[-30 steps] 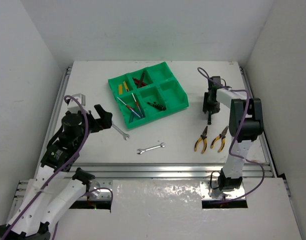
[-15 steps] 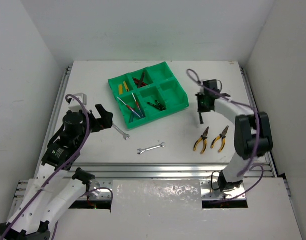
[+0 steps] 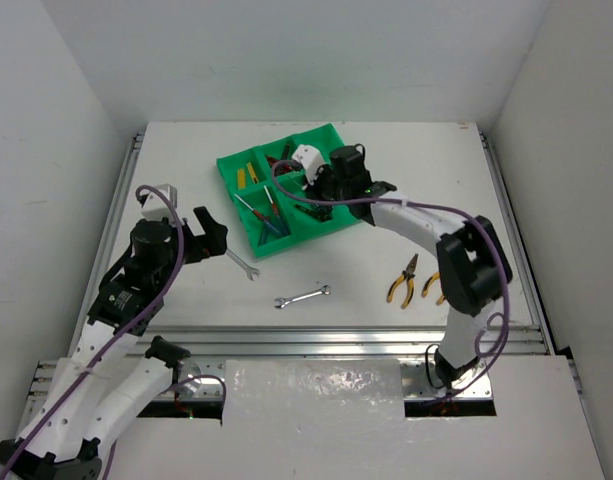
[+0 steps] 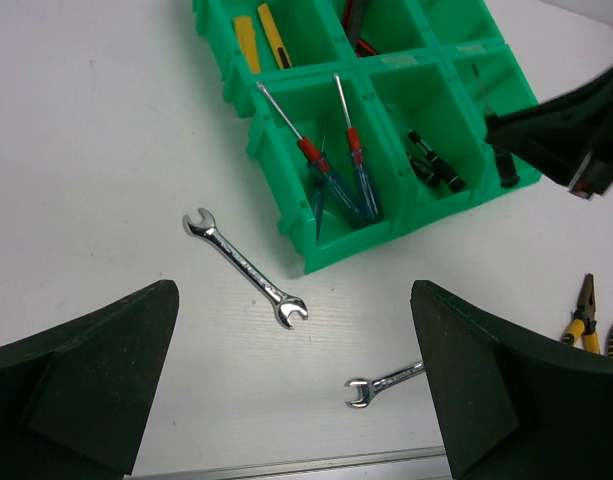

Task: Sort the tools into containers

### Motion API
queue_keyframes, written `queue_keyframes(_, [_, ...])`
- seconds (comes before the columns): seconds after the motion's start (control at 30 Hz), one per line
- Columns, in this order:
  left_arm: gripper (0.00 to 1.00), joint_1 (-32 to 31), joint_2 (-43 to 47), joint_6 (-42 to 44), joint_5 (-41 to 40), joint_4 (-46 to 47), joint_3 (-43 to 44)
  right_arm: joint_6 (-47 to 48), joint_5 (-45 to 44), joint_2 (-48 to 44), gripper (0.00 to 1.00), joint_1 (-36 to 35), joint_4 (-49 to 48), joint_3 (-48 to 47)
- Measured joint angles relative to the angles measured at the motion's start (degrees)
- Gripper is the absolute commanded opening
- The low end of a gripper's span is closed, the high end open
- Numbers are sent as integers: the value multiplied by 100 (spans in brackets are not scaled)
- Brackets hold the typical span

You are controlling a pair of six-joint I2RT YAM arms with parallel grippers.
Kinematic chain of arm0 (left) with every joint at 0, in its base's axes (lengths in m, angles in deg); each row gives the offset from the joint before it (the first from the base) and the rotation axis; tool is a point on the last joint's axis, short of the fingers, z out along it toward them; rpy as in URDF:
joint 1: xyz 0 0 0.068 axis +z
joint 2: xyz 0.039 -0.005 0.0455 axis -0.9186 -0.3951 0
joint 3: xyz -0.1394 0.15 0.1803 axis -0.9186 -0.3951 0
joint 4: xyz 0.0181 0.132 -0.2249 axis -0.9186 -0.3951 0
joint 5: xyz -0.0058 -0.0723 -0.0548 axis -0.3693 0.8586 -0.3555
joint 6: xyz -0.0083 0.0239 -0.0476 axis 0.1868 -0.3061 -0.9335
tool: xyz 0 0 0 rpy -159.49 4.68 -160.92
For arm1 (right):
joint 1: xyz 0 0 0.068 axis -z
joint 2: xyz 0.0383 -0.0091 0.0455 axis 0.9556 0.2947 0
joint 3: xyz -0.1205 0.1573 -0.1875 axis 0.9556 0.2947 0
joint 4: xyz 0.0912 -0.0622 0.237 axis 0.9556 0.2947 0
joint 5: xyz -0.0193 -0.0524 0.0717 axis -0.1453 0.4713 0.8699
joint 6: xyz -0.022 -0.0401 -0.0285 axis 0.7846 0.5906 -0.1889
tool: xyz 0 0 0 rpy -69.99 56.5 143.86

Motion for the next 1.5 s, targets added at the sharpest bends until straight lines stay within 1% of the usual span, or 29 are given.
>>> queue_keyframes(0.03, [100,0,0,2,0,0,0,74,46,205,2,7,59,-197])
queue_keyframes(0.07, [100,0,0,0,0,-2,0,153,92,426,8,11,144,-433])
queue_keyframes(0.1, [100,0,0,2,0,-2,-2,212,140,660,17,13,275,-713])
queue_keyframes(0.13, [100,0,0,2,0,-2,-2,251,153,828,28,13,400,-949])
queue_keyframes(0.17, [100,0,2,2,0,-2,-4,278,153,970,41,13,496,-1147])
queue_keyframes(0.2, [100,0,7,2,0,-2,-4,297,138,1082,48,13,581,-1311])
queue_keyframes(0.23, [100,7,9,2,0,-2,-4,310,118,1121,64,13,623,-1368])
queue_keyframes(0.27, [100,13,11,2,0,0,-4,319,83,1130,64,13,684,-1390])
queue_keyframes(0.3, [100,22,11,2,2,0,-4,330,22,1113,74,13,737,-1381])
queue_keyframes(0.37, [100,31,11,2,2,0,-7,302,-96,1064,84,13,791,-1340])
queue_keyframes(0.4, [100,37,11,2,2,0,-7,286,-173,1003,97,13,826,-1285])
queue_keyframes(0.43, [100,37,11,2,2,0,-9,229,-240,911,99,13,901,-1231])
queue_keyframes(0.53, [100,37,13,2,2,0,-11,-44,-590,570,99,13,1248,-1189])
queue_keyframes(0.73, [100,37,87,0,-22,-2,-13,-1545,-1696,-302,99,66,1921,-1047])
queue_keyframes(0.87, [100,37,87,0,-20,-2,-13,-2216,-2144,-815,98,210,2170,-236])
queue_keyframes(0.93, [100,37,90,0,-20,-2,-13,-2509,-2271,-1071,98,378,2310,374])
queue_keyframes(1.0, [100,37,118,0,-20,-2,-15,-2870,-2323,-1340,95,649,2555,949])
queue_keyframes(1.13, [100,39,140,0,-15,0,-17,-3679,-2603,-1952,95,1322,3038,1853])
queue_keyframes(1.27, [100,55,133,2,-7,0,-20,-4218,-2907,-2203,95,1357,3228,2074])
queue_keyframes(1.33, [100,63,127,2,2,0,-20,-4481,-2973,-2269,91,1335,3211,2282])
queue_keyframes(1.37, [100,63,125,2,7,2,-20,-4605,-2966,-2304,85,1338,3097,2479])
queue_keyframes(1.4, [100,63,122,2,15,2,-20,-4721,-2953,-2332,81,1338,3012,2688])
queue_keyframes(1.47, [100,63,111,4,57,4,-20,-4951,-2918,-2347,77,1338,2927,3049])
queue_keyframes(1.5, [100,63,103,4,76,2,-20,-5051,-2929,-2326,73,1338,2903,3163])
